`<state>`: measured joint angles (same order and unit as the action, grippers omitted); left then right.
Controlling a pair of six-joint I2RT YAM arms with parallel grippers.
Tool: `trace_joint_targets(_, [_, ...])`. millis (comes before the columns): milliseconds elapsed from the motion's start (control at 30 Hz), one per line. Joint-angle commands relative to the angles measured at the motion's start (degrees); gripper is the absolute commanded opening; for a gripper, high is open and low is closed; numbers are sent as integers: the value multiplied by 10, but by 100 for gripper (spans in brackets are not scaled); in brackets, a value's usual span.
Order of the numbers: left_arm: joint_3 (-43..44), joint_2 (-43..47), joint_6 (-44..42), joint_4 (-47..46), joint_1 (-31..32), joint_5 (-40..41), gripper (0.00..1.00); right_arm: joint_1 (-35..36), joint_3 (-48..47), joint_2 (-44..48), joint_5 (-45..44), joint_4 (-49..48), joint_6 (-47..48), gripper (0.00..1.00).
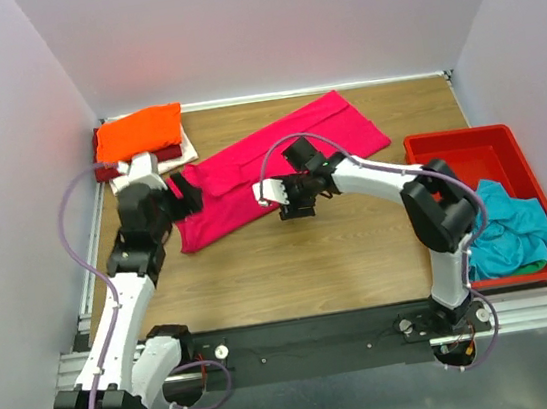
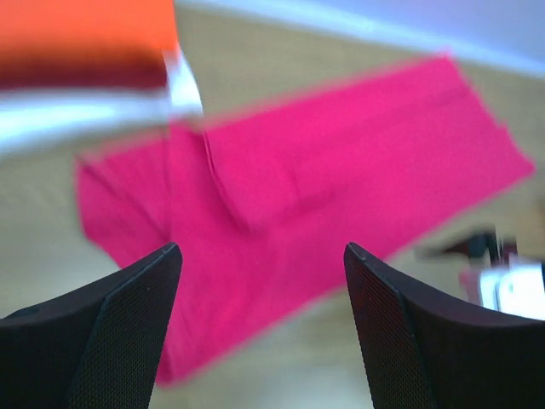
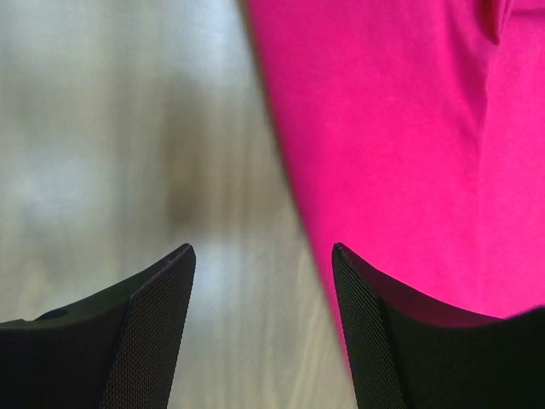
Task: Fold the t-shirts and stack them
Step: Fold the tshirt
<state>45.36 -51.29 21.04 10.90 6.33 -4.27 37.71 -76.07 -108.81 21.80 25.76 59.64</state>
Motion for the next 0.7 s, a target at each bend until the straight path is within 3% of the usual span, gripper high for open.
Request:
trace_joint_targets(0, [-118, 50, 137, 1, -3, -64, 82, 12, -57, -53, -136, -48, 8, 72])
trace_joint_targets(267, [-200, 65, 304, 18, -3, -10, 78, 19, -89, -132, -206, -62, -1, 66])
trace_joint_targets(433, [-215, 11, 342, -20, -3, 22, 78, 19, -80, -136, -201, -65, -6, 51])
trace_joint_targets(667, [-210, -78, 346, -49, -4, 55, 68, 19, -55, -128, -193, -64, -18, 34])
